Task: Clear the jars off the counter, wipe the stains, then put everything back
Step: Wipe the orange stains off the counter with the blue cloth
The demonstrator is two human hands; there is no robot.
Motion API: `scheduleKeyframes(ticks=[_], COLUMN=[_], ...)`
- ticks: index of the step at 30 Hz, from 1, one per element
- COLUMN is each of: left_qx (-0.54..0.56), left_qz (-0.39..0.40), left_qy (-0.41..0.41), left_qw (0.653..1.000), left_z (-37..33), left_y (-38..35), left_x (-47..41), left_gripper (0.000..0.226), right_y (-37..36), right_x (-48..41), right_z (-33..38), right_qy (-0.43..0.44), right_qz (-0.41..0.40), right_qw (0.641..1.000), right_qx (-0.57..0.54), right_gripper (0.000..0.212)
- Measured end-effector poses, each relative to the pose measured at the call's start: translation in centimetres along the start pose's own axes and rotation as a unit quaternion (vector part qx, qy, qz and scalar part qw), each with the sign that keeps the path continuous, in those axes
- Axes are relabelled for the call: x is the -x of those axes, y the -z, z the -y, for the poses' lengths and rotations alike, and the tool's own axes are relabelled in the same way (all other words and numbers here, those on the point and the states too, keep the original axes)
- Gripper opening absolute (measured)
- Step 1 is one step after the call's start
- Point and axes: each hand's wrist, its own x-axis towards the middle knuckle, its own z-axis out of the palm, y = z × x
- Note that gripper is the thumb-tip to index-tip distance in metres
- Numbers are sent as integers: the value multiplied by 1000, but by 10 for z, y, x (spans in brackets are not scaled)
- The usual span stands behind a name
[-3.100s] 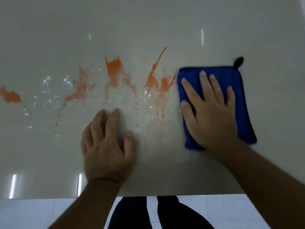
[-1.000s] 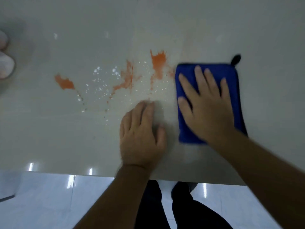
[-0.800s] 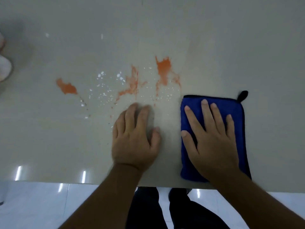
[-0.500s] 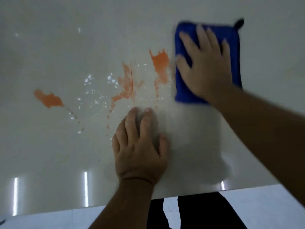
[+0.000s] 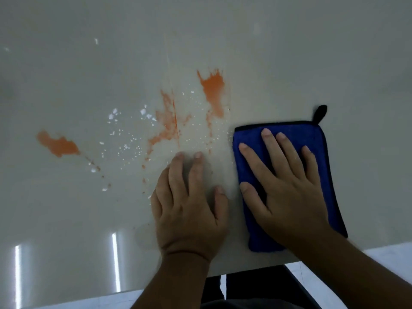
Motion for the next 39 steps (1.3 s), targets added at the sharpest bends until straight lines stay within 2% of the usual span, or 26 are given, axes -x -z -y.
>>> scheduleKeyframes(ticks=[3, 8, 11, 16, 20, 21, 23, 25, 28, 36, 39], left_qx=[2, -6, -5, 26, 62, 51, 23, 15, 4, -3, -10], left_qz=[-6, 7, 3, 11, -10, -27, -44, -25, 8, 0, 0], left_qy=[-3, -3, -9, 8, -54, -45, 39, 95, 93, 103, 108], left_qw=[1000, 1000, 1000, 1000, 997, 997, 998, 995, 996, 995, 994], left_z=[0, 0, 1, -4, 28, 44, 75, 91, 97, 99, 99], left_y=[-1, -1, -2, 7, 26, 31, 41, 47, 42, 37, 35], left_x=[0, -1, -1, -3, 13, 17, 23, 21, 17, 15, 14], left_gripper=[66, 68, 67, 64, 66, 68, 70, 69, 69, 70, 70], right_y=[6, 19, 18, 16, 7, 3, -5, -7, -3, 14, 13], right_x=[-45, -175, -215, -183, -95, -71, -33, -20, -34, -187, -193], right_z=[-1, -6, -1, 7, 35, 42, 55, 62, 64, 57, 59], right_qy=[6, 11, 5, -1, -9, -12, -14, -26, -31, -23, -23], right_qz=[1, -29, -43, -43, -30, -29, -21, -16, -10, -33, -31], right_qw=[1000, 999, 999, 999, 999, 999, 1000, 1000, 999, 999, 999], right_qx=[1, 13, 6, -4, 5, 11, 13, 7, 6, -10, -4], right_gripper=[65, 64, 63, 61, 62, 62, 63, 65, 66, 64, 63])
